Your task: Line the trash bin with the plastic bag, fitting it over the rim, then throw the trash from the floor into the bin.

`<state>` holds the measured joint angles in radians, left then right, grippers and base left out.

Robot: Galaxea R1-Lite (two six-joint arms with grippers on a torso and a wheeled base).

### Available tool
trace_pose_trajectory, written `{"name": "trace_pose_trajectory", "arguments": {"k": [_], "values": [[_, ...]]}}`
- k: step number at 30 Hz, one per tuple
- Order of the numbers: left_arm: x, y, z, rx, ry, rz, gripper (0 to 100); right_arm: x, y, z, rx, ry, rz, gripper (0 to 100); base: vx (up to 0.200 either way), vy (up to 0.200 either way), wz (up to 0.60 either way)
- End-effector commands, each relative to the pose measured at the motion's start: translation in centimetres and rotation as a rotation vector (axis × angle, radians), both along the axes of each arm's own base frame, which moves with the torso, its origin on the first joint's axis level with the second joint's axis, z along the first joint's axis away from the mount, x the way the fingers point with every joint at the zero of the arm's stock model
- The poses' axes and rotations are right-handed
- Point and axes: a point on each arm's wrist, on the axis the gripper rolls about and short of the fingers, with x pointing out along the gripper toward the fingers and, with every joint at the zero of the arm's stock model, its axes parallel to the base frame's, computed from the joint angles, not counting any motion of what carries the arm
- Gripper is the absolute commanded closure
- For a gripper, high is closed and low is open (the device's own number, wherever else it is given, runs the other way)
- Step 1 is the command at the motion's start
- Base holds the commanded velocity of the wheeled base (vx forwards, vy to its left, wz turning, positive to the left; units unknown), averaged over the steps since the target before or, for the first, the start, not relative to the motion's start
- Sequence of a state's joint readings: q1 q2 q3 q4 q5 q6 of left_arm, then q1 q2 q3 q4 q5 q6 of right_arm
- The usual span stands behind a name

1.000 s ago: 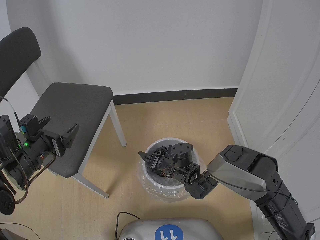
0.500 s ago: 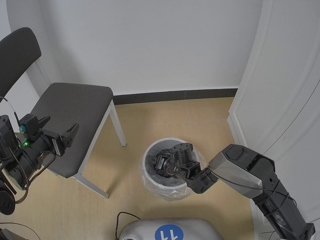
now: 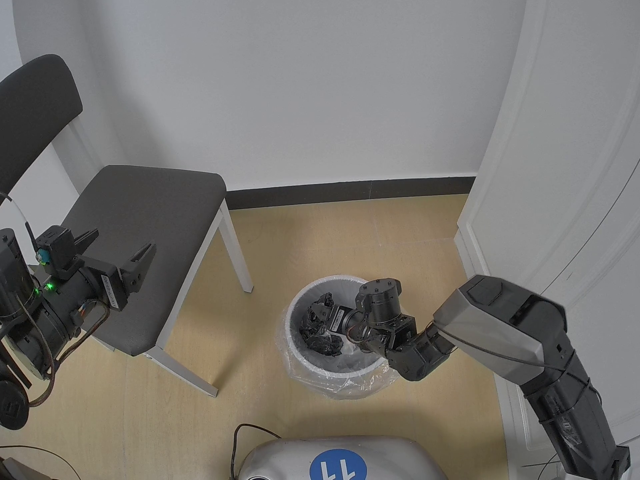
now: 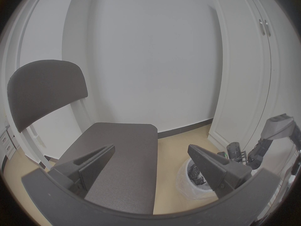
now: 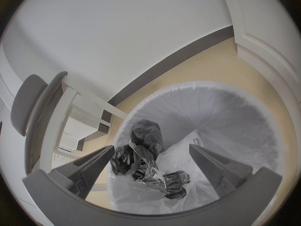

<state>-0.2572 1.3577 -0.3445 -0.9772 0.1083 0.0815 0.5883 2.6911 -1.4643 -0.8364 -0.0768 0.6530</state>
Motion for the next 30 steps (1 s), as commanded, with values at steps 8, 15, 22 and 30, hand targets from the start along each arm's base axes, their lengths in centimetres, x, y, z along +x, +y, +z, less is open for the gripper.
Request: {"name": "trace_pose_trajectory", "arguments": {"k": [8,15,22,30], "values": [[-0.8,0.2,0.9,-0.015,-0.043,-0.003,0,-4.4,-4.5,11.6,-0.048,-0.133,0.02,0,0.0,0.0,0.0],[-0.6,0.3,0.9,-0.017,-0.04,0.005,0,-4.1,-9.0,13.1,-0.226,-0.206,-0.018,0,0.0,0.0,0.0],[-0.9,0.4,1.6,0.004,-0.077,0.019,0,-7.9,-11.8,16.1,-0.382,-0.263,-0.101,0,0.0,0.0,0.0],[-0.4,1.5,4.4,0.015,-0.136,0.123,0,-15.2,-15.3,21.0,-0.464,-0.355,-0.213,0,0.0,0.0,0.0]]}}
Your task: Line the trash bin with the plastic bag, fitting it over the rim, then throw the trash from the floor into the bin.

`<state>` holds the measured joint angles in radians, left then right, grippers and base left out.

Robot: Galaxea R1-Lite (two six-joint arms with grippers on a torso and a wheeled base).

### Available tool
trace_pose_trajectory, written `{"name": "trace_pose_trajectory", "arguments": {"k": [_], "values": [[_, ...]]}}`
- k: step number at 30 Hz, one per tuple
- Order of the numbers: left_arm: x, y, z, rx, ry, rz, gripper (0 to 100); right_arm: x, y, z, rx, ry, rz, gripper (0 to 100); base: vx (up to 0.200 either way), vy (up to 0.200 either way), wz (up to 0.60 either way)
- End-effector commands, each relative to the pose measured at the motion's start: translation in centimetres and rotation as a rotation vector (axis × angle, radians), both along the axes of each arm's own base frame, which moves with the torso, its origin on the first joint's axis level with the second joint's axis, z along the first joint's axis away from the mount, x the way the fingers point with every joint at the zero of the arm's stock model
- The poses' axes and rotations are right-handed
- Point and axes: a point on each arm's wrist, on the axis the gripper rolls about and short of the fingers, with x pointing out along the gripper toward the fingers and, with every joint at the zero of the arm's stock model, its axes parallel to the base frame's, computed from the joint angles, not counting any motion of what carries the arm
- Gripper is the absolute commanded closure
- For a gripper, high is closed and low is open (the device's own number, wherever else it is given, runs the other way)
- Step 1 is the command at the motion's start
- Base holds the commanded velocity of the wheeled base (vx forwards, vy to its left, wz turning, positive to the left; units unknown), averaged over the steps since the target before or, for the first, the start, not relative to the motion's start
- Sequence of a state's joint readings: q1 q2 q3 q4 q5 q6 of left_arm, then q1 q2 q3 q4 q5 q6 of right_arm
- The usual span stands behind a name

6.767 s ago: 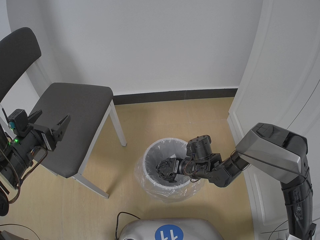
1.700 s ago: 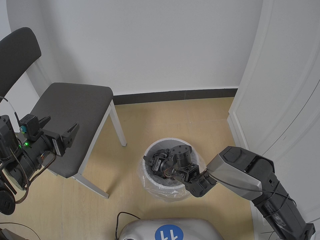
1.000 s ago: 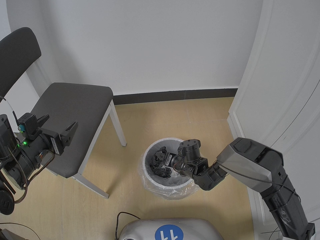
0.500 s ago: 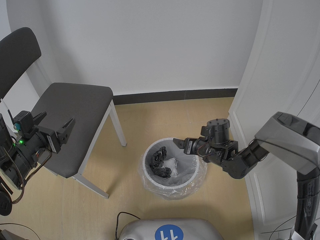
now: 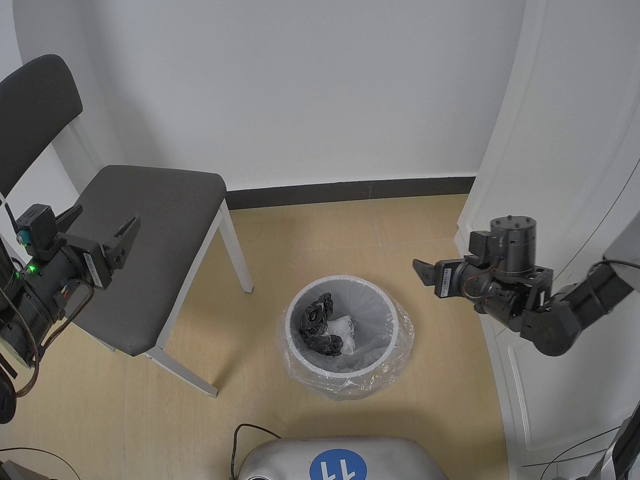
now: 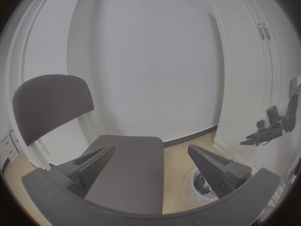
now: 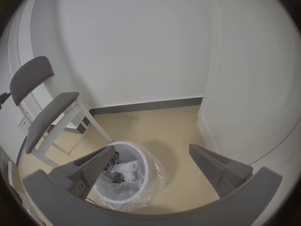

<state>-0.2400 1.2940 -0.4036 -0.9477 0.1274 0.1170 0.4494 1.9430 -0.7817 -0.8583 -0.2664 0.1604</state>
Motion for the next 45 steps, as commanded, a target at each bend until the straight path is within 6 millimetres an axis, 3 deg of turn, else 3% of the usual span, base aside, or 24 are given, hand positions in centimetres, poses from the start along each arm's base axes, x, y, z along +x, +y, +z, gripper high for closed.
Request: {"name": "trace_pose_trajectory", "arguments": {"k": [1,7,11,14,16,20,26,28,29,33,38,41,42,45], "values": [[-0.2,1.6,2.0,0.0,-0.032,0.127,0,-6.9,-3.0,5.0,-0.015,-0.126,-0.054,0,0.0,0.0,0.0],[-4.4,2.9,2.5,0.001,-0.022,0.17,0,-12.4,-4.8,6.3,-0.011,-0.189,-0.104,0,0.0,0.0,0.0],[-7.7,3.2,2.7,0.005,0.008,0.162,0,-15.7,-7.3,6.7,-0.013,-0.241,-0.163,0,0.0,0.0,0.0],[-10.7,3.6,2.6,0.0,0.002,0.162,0,-19.2,-10.3,6.6,0.018,-0.309,-0.238,0,0.0,0.0,0.0],[-11.3,3.7,2.6,-0.001,-0.005,0.163,0,-20.1,-10.9,6.6,0.027,-0.329,-0.255,0,0.0,0.0,0.0],[-15.3,4.2,2.2,-0.011,-0.052,0.171,0,-25.0,-13.8,5.2,0.054,-0.443,-0.379,0,0.0,0.0,0.0],[-19.6,4.7,1.9,-0.021,-0.103,0.226,0,-29.4,-15.1,3.5,0.069,-0.574,-0.475,0,0.0,0.0,0.0],[-19.9,4.7,1.8,-0.021,-0.108,0.236,0,-29.7,-15.2,3.3,0.065,-0.579,-0.486,0,0.0,0.0,0.0],[-21.4,4.7,1.0,-0.021,-0.125,0.266,0,-31.2,-15.3,2.6,0.053,-0.609,-0.525,0,0.0,0.0,0.0],[-23.8,4.6,-0.8,-0.022,-0.13,0.287,0,-33.4,-15.0,0.4,0.026,-0.635,-0.496,0,0.0,0.0,0.0],[-26.0,4.7,-3.3,-0.019,-0.115,0.279,0,-33.5,-14.8,-0.7,0.045,-0.565,-0.417,0,0.0,0.0,0.0],[-26.1,4.6,-4.5,-0.023,-0.094,0.285,0,-33.5,-14.8,-1.1,0.04,-0.545,-0.348,0,0.0,0.0,0.0],[-25.8,4.6,-4.8,-0.035,-0.079,0.285,0,-33.8,-14.6,-2.3,0.007,-0.497,-0.235,0,0.0,0.0,0.0],[-25.2,4.6,-5.8,-0.071,-0.045,0.287,0,-33.7,-14.6,-3.4,-0.018,-0.386,-0.221,0,0.0,0.0,0.0]]}}
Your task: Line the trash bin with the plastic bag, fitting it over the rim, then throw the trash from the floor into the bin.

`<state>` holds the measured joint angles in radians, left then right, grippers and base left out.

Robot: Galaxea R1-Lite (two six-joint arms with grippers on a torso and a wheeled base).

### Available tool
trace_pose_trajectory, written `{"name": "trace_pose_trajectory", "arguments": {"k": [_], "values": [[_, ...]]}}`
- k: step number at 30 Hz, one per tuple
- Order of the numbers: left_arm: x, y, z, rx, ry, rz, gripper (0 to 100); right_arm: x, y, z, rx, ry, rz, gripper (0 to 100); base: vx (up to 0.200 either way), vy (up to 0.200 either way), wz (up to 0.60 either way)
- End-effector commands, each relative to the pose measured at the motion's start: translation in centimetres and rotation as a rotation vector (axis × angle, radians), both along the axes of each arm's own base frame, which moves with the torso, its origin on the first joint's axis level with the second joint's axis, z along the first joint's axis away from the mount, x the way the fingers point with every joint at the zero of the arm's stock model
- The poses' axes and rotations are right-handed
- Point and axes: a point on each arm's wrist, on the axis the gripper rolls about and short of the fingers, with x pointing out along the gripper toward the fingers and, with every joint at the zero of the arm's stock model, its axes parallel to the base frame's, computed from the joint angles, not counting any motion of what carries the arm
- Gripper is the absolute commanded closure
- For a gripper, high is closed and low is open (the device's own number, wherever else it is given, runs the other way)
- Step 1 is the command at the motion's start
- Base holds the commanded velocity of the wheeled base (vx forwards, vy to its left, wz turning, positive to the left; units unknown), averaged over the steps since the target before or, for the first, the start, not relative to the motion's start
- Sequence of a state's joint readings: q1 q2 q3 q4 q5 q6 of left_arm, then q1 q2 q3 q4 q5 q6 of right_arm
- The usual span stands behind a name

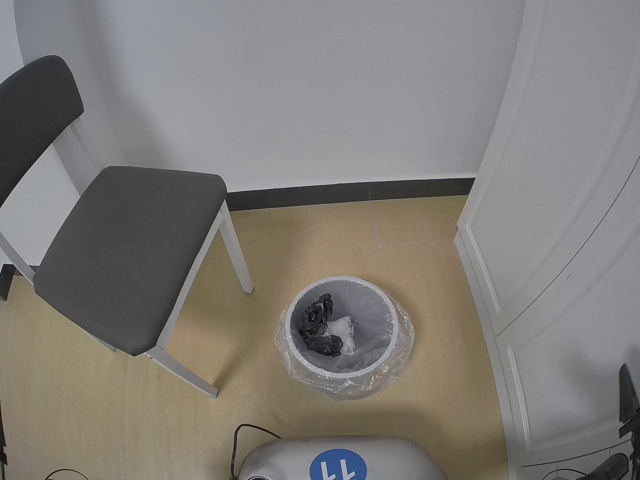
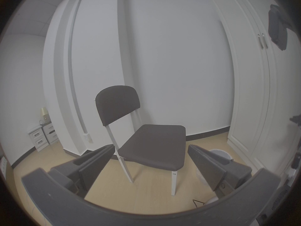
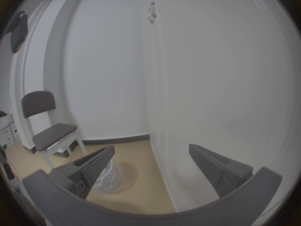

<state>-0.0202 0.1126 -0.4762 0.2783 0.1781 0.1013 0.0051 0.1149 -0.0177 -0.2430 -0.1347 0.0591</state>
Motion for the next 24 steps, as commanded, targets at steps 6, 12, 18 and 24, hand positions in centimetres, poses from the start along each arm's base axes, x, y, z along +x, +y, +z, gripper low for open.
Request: {"name": "trace_pose_trajectory", "arguments": {"k": [6,12,18,24], "values": [[0.9,-0.1,-5.4,-0.066,0.066,0.025,0,-0.7,0.2,-2.5,-0.005,0.073,0.082,0,0.0,0.0,0.0],[2.9,-0.1,-8.2,-0.082,0.059,0.014,0,-0.7,0.4,-2.5,-0.03,0.076,0.158,0,0.0,0.0,0.0],[3.5,-0.1,-9.2,-0.096,0.023,0.005,0,-0.7,0.5,-2.8,-0.08,0.104,0.19,0,0.0,0.0,0.0],[3.6,-0.3,-9.2,-0.09,0.021,-0.071,0,-0.7,0.3,-3.3,-0.068,0.161,0.101,0,0.0,0.0,0.0]]}}
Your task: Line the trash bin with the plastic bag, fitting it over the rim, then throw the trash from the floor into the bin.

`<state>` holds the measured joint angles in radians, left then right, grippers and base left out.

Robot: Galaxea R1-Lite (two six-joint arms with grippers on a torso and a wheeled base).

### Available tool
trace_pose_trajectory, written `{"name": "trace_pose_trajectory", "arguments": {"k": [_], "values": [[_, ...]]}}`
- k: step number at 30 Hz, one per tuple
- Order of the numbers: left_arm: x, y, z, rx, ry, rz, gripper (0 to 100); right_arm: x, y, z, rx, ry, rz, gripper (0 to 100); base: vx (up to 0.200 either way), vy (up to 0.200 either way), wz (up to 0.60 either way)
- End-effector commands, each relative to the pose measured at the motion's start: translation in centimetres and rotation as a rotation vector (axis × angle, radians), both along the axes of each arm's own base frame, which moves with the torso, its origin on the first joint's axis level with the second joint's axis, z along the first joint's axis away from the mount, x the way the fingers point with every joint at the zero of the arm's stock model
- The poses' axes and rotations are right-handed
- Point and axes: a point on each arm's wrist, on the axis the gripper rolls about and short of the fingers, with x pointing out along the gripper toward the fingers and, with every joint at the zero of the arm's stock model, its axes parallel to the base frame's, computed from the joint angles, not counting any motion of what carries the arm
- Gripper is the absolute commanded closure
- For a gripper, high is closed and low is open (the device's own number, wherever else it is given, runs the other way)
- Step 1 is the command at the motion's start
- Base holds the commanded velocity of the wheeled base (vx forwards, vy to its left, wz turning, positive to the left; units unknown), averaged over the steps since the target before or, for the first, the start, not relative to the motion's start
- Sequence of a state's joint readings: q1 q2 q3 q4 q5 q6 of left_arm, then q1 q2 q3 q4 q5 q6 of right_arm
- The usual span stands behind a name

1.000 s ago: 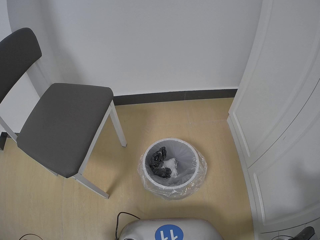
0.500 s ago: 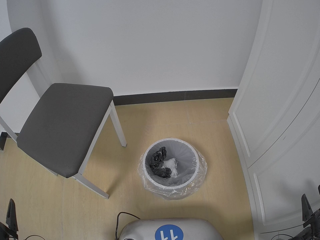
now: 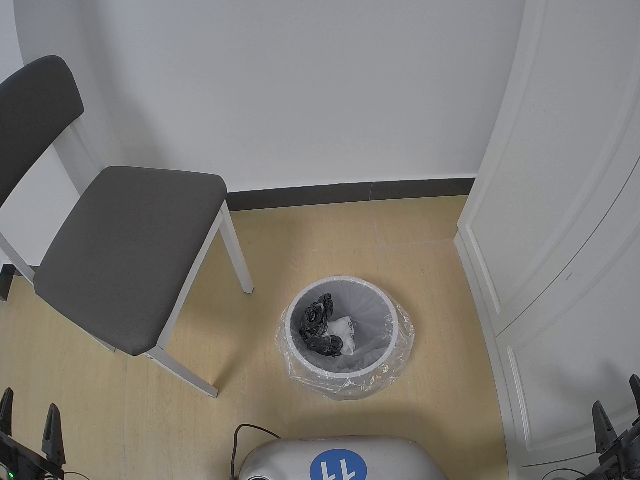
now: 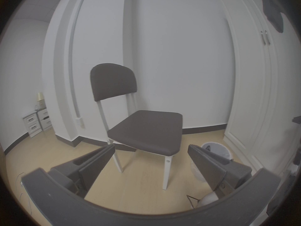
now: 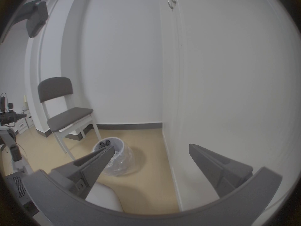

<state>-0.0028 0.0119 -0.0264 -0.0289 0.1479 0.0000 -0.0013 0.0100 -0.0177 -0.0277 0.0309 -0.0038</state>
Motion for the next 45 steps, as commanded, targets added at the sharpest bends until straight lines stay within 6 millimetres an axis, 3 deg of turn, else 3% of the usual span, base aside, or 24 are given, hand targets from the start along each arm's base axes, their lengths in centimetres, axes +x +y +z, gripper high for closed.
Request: {"name": "trace_pose_trajectory", "arguments": {"k": [1,7,12,16,19,20,23,25,26,28,31,32,34,45], "values": [[0.0,-0.1,-0.3,0.011,-0.009,-0.06,0,0.1,-0.1,-0.9,0.003,0.043,-0.051,0,0.0,0.0,0.0],[-1.7,-0.3,4.7,0.026,-0.272,-0.123,0,0.1,-0.1,-0.8,0.003,0.035,-0.04,0,0.0,0.0,0.0],[-1.4,-0.3,4.4,0.14,-0.262,-0.1,0,0.1,-0.1,-0.8,0.002,0.034,-0.043,0,0.0,0.0,0.0],[-0.5,-0.3,2.5,0.33,-0.25,-0.061,0,0.1,-0.1,-0.8,0.003,0.034,-0.043,0,0.0,0.0,0.0],[-0.6,-0.3,2.9,0.471,-0.298,-0.019,0,0.1,-0.1,-0.8,0.003,0.034,-0.043,0,0.0,0.0,0.0],[-0.8,-0.3,3.2,0.609,-0.318,0.024,0,0.1,-0.1,-0.8,0.003,0.034,-0.043,0,0.0,0.0,0.0],[-0.6,-0.3,2.7,0.655,-0.263,0.019,0,0.1,-0.1,-0.8,0.003,0.034,-0.043,0,0.0,0.0,0.0],[-0.4,-0.3,2.1,0.639,-0.203,-0.003,0,0.1,-0.1,-0.8,0.003,0.034,-0.043,0,0.0,0.0,0.0],[0.0,-0.3,0.8,0.546,-0.081,-0.057,0,0.1,-0.1,-0.8,0.003,0.034,-0.042,0,0.0,0.0,0.0],[0.1,-0.3,-0.2,0.422,0.006,-0.094,0,0.1,-0.1,-0.8,0.003,0.034,-0.042,0,0.0,0.0,0.0],[0.1,-0.3,-0.2,0.278,-0.014,-0.111,0,0.1,-0.1,-0.8,0.003,0.034,-0.042,0,0.0,0.0,0.0],[0.1,-0.4,-0.4,0.113,-0.01,-0.162,0,0.1,-0.1,-0.8,0.003,0.034,-0.042,0,0.0,0.0,0.0],[0.1,-0.4,-1.0,0.01,0.037,-0.197,0,0.1,-0.1,-0.8,0.003,0.035,-0.04,0,0.0,0.0,0.0],[0.1,-0.4,-1.0,0.01,0.044,-0.177,0,0.1,-0.1,-0.8,0.003,0.035,-0.039,0,0.0,0.0,0.0]]}}
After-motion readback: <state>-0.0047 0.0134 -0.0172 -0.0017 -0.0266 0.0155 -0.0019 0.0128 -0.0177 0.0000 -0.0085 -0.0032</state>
